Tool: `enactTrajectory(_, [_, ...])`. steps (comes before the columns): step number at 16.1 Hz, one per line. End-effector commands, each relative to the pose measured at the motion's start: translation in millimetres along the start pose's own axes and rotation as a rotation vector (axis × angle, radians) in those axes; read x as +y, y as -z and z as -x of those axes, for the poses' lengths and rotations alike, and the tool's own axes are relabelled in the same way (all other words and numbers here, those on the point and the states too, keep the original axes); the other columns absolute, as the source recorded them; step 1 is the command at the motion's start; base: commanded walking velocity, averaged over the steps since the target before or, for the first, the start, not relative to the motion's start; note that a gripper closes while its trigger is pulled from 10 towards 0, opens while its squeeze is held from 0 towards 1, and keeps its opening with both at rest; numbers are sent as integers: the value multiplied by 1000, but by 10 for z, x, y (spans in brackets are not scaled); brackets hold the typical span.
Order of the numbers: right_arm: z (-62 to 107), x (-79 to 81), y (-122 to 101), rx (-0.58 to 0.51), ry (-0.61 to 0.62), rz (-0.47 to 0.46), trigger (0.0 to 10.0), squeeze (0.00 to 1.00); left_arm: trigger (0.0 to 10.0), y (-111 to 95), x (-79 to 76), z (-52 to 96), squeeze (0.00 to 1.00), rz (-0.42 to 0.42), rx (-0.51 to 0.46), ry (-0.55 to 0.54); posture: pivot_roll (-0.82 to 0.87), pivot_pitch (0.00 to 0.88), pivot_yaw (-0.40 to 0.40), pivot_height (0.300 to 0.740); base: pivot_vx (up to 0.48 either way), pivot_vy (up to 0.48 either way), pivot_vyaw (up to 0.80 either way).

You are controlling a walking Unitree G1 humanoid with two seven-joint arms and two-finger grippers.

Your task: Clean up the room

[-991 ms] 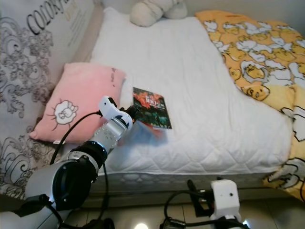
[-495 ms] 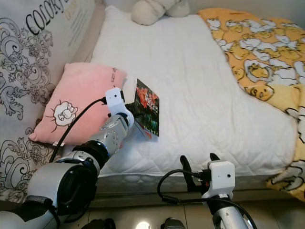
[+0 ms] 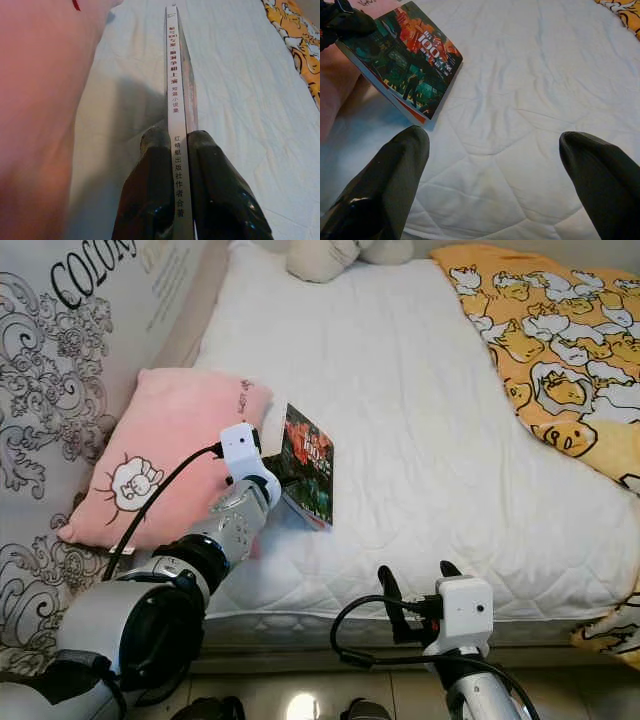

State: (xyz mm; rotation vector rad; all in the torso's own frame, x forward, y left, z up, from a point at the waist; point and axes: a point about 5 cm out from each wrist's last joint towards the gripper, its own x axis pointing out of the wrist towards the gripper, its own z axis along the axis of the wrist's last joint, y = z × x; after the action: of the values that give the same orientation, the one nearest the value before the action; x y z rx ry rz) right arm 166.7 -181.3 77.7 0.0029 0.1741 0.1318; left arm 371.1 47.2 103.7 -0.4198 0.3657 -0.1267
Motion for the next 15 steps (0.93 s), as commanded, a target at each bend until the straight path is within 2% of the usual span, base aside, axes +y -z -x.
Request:
enactTrajectory(1, [20, -42, 22, 9, 15, -4, 10000, 0, 10000, 210, -436, 48, 0, 17, 43, 96, -253, 54, 4, 740, 0, 0, 0])
enactTrajectory(5, [20, -42, 22, 9, 15, -4, 10000, 0, 10000, 210, -436, 48, 0, 17, 43, 96, -253, 54, 4, 740, 0, 0, 0])
enactTrajectory(6, [-3, -51, 27, 8, 12, -2, 10000, 0, 10000, 197, -409, 44, 0, -41, 33, 81, -247, 57, 4, 740, 0, 0, 0])
enactTrajectory(7, [59, -20, 62, 32, 8, -9, 10000, 0, 10000, 249, -136, 48, 1000, -416, 35, 46, -271, 89, 14, 740, 0, 0, 0])
enactTrajectory(8, [87, 0, 80, 45, 3, -9, 10000, 0, 10000, 294, -26, 60, 1000, -563, 47, 44, -267, 86, 15, 740, 0, 0, 0])
enactTrajectory(10, [91, 6, 109, 53, -1, -7, 10000, 0, 10000, 322, -48, 65, 1000, -496, 63, 60, -263, 82, 16, 740, 0, 0, 0])
enactTrajectory(11, [83, 6, 113, 54, -2, -6, 10000, 0, 10000, 343, -61, 68, 1000, -439, 79, 64, -262, 79, 17, 740, 0, 0, 0])
enactTrajectory(12, [76, 8, 117, 54, -4, -5, 10000, 0, 10000, 384, -79, 74, 1000, -343, 108, 71, -264, 73, 20, 740, 0, 0, 0])
enactTrajectory(15, [73, 8, 122, 54, -3, -2, 10000, 0, 10000, 429, -160, 87, 1000, -424, 110, 107, -270, 65, 25, 740, 0, 0, 0])
